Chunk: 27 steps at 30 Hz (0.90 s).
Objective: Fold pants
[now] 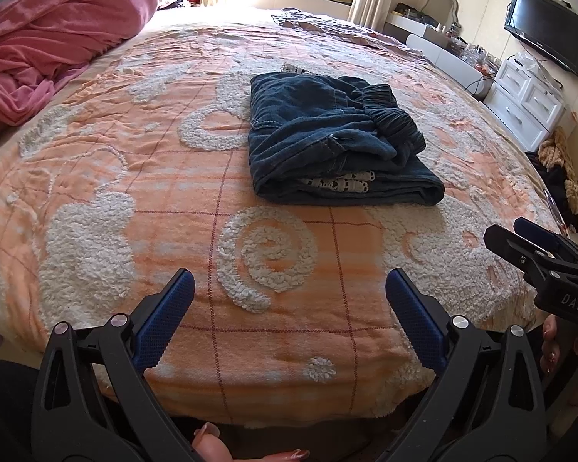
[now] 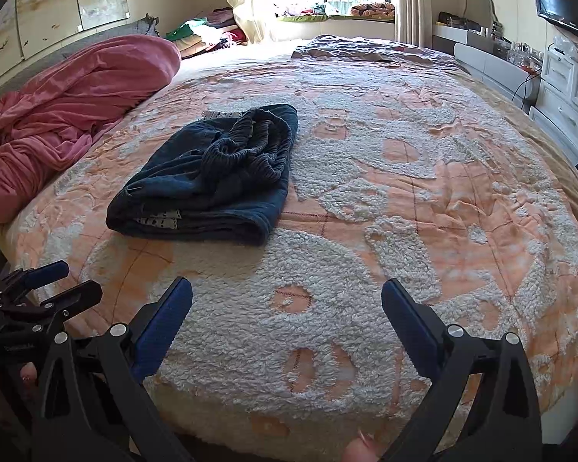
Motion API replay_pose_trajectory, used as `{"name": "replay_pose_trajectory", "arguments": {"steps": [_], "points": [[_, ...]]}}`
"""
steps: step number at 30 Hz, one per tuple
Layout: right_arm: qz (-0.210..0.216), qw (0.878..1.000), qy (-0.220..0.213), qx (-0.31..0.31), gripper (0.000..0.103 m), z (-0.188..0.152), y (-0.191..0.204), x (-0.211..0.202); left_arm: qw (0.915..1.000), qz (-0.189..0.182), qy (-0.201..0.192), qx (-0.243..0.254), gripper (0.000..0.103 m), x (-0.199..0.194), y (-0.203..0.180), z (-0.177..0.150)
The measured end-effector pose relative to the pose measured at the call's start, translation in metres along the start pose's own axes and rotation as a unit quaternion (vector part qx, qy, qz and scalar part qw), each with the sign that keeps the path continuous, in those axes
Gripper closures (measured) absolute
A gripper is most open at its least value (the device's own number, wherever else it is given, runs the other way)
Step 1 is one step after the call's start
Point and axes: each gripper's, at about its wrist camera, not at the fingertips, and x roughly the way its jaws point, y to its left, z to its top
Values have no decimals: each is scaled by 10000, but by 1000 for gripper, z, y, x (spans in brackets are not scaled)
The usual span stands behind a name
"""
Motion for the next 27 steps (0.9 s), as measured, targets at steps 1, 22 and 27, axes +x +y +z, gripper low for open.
{"name": "replay_pose_trajectory", "arguments": {"steps": [1,22,27], "points": [[-12,10000,-2,1,5,0,0,0,10000,-8,1,14,10,0,0,0],[-1116,9796,157,1662,5,61,-188,-11,9839,1364,97,-1150,10,9,158,122],[-2496,9425,156,2217,5,75,-317,20,9664,1834,685,-1667,10,82,259,163]]}}
